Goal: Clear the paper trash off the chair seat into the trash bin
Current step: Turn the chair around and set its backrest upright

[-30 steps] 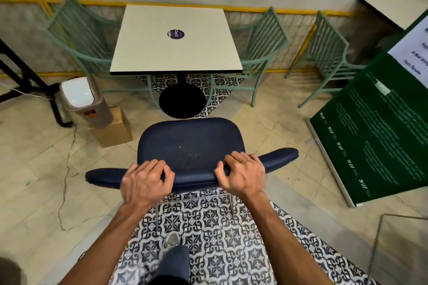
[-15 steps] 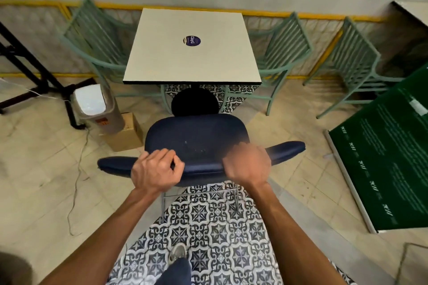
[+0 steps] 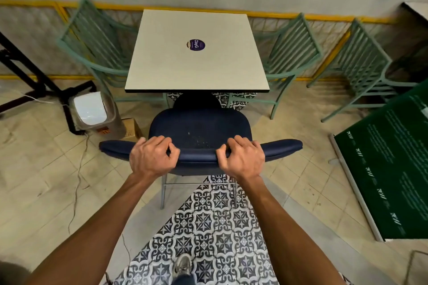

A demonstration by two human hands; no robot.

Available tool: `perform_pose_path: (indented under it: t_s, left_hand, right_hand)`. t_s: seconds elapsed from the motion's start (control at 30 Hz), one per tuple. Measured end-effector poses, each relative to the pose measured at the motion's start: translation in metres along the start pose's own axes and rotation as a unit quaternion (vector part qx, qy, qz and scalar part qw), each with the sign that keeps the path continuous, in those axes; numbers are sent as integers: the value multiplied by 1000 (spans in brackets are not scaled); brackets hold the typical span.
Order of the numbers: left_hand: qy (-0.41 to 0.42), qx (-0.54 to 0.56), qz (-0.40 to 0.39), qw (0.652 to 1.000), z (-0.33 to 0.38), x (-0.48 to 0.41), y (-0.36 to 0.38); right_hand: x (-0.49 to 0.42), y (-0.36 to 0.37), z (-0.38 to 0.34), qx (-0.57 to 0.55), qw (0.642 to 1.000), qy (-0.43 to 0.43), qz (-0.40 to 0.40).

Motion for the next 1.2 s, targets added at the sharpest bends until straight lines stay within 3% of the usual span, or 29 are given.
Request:
perform_pose_path:
  t_s: [0.43,1.2]
  left_hand:
    - [-2,0,30,1000,-18,-60,34]
    - [-27,10,-71,997,-47,-150,94]
  right_hand:
    - [-71,28,3,14,1000,-1,28]
    - [-177,61,4,29,1000,-6,-8]
Point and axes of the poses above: each hand's wrist, its own x-axis away from the middle knuckle, its own y-axis out of the palm, z = x × y, the point moved 3 cm from there along -x, towards the middle knuckle, and after that the axes turned 4 degrees about -x, right-handed, at the moved point
